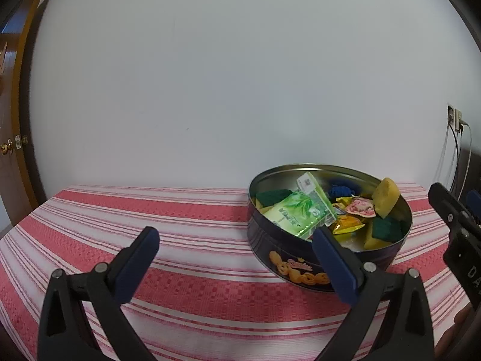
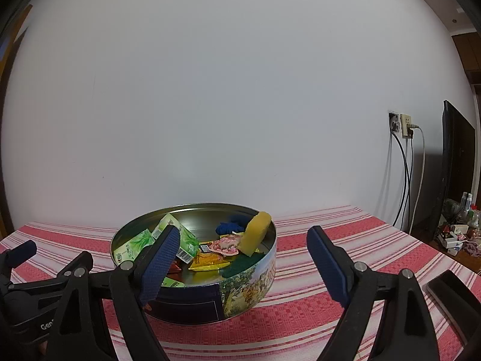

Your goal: Organize objects

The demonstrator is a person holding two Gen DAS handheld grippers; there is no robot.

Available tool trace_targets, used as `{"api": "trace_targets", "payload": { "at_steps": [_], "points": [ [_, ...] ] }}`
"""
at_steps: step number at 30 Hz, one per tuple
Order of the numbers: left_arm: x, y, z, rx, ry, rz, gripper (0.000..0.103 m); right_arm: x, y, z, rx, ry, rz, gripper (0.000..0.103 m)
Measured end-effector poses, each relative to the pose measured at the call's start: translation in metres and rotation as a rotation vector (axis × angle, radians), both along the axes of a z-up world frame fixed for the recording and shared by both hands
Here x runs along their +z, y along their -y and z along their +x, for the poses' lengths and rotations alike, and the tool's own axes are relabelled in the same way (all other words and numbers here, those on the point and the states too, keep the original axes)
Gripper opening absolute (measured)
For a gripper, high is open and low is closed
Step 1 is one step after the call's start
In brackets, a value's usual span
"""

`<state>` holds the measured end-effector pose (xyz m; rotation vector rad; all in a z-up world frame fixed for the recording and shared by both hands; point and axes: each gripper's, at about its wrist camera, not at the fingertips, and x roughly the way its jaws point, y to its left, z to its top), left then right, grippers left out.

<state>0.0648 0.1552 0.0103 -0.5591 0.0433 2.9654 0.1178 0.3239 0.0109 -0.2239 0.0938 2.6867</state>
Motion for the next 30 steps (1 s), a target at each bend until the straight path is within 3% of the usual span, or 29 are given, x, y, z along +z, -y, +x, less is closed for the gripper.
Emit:
{"api": "trace_targets", "payload": {
  "at_steps": [30],
  "points": [
    [-0.0013,-0.0006,0.0005,-0.046,0.012,-0.018,0.103,0.0004,0.0079,-0.0005,-0.015,0.007,-0.012,0.088]
  ]
}}
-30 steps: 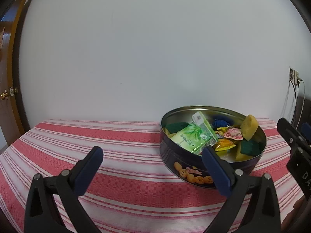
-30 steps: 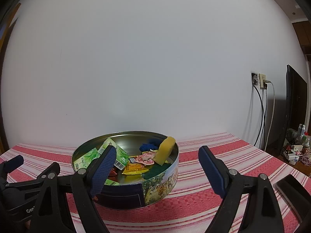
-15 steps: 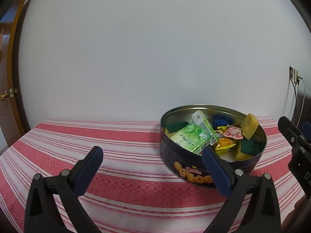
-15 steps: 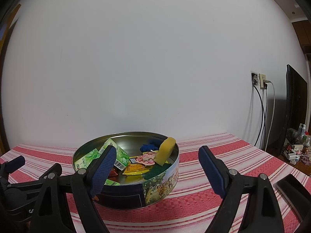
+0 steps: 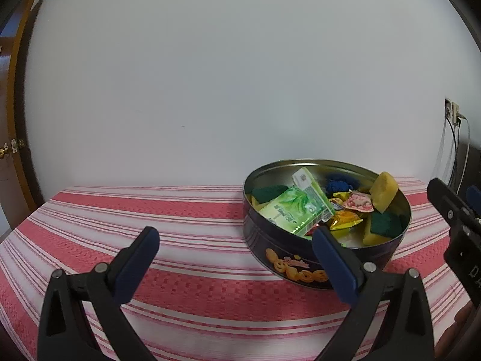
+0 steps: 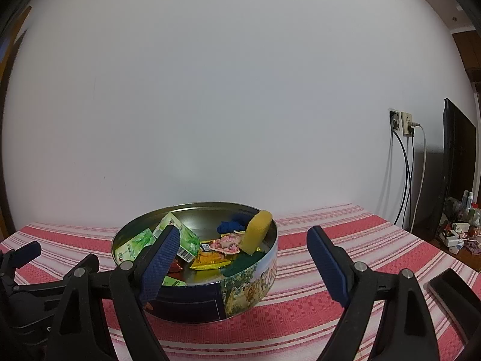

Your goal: Organize objects

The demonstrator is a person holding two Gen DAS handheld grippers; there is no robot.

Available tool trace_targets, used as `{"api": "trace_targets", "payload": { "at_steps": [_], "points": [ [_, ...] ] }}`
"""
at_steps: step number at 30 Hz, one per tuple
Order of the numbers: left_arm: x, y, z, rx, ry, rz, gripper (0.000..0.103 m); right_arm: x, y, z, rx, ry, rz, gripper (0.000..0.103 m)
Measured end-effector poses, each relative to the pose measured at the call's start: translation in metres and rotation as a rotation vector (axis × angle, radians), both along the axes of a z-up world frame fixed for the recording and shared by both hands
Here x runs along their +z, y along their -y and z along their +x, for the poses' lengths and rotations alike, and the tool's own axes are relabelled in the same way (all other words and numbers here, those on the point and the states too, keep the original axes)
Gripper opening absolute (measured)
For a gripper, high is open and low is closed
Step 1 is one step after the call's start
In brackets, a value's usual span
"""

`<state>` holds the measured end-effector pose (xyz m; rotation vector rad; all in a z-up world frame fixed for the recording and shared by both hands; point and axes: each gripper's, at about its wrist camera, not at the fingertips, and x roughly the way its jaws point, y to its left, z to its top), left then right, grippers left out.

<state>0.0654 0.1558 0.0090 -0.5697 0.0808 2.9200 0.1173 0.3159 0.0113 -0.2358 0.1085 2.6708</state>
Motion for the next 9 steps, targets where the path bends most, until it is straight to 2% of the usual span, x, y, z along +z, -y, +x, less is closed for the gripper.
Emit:
{"api": "trace_targets", "payload": {
  "at_steps": [7,9],
  "points": [
    [0.0004,0.0005,-0.0006,0.001,0.004,0.0,0.103,-0.0005,-0.0014,-0.0012,-0.001,0.007,-0.005,0.088],
    [0.0004,0.0014,-0.0013,0.004,0.009,0.002,0.103,-0.0009,-0.003,-0.0011,-0.011,0.012,-0.014,0.093]
  ]
}}
